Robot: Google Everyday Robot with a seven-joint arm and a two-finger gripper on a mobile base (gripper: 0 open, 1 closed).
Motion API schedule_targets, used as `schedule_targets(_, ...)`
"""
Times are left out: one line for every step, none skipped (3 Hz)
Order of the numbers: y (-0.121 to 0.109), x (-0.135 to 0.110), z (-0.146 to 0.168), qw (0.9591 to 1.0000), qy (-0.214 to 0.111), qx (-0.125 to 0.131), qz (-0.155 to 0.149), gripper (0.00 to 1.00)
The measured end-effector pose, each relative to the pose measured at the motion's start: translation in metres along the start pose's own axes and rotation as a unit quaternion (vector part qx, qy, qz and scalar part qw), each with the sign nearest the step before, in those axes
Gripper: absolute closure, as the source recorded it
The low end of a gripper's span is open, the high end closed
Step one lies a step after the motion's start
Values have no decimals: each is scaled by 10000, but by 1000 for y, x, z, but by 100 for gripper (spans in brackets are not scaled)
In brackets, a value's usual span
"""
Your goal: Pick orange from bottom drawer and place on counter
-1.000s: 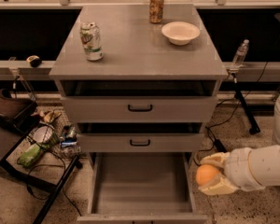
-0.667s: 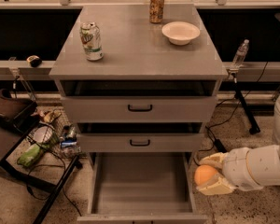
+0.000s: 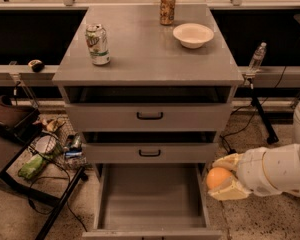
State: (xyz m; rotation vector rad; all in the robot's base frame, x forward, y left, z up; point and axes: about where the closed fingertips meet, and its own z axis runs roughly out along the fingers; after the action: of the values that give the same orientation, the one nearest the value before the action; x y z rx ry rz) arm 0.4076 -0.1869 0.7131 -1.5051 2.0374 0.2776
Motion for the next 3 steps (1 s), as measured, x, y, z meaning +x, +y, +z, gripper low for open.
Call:
schedule_targets(-37,-101,-55,9990,-11,438,107,100)
schedule_targets(-77,-173,-77,9967,-317,738,143,100)
schedule_targets(-142,-219,-83,9907,-729,1074,401,100)
